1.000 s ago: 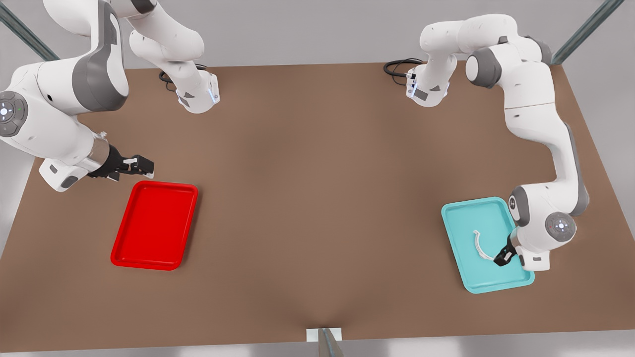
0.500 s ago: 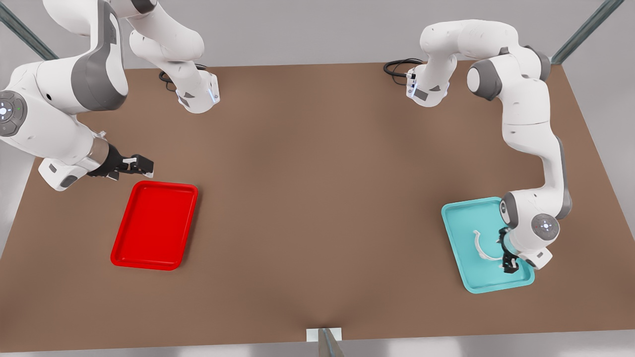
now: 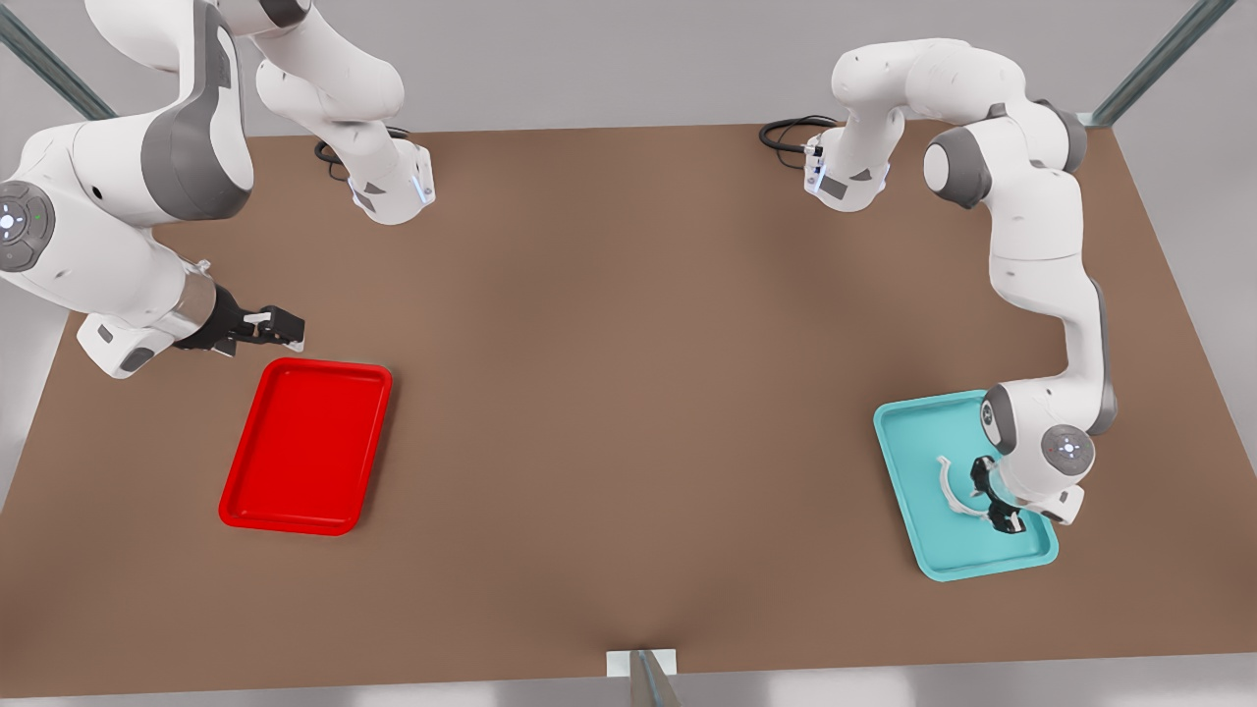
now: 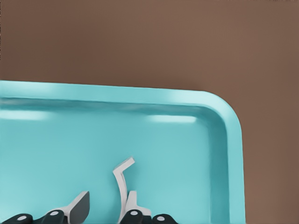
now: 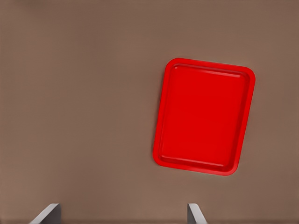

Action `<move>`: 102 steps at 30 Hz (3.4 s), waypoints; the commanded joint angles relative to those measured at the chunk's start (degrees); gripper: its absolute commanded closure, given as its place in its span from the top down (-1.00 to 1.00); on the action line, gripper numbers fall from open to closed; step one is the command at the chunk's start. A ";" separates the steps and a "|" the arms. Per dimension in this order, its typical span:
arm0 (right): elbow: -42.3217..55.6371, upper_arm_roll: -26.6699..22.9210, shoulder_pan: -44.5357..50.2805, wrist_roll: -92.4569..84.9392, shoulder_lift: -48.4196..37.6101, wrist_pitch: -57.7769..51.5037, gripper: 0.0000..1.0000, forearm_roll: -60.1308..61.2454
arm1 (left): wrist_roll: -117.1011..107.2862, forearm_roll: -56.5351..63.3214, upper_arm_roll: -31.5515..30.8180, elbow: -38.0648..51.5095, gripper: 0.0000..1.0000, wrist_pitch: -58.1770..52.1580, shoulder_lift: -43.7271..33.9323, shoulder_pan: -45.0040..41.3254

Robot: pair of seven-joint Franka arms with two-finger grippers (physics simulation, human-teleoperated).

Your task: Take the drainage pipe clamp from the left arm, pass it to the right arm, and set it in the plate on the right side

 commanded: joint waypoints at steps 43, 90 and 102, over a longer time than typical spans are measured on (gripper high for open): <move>-0.50 0.29 0.09 0.55 1.27 2.43 1.00 -2.17 | -95.33 -14.55 -4.49 14.09 -0.57 -6.15 -9.18 -42.29; -5.86 8.47 20.83 16.55 17.27 33.73 1.00 -15.18 | -90.14 -12.26 -4.57 14.00 -0.57 1.94 -6.99 -47.39; -9.29 8.82 20.92 16.55 17.71 41.46 0.32 -15.27 | -90.23 -13.06 -4.66 14.09 -0.57 1.41 -7.51 -46.95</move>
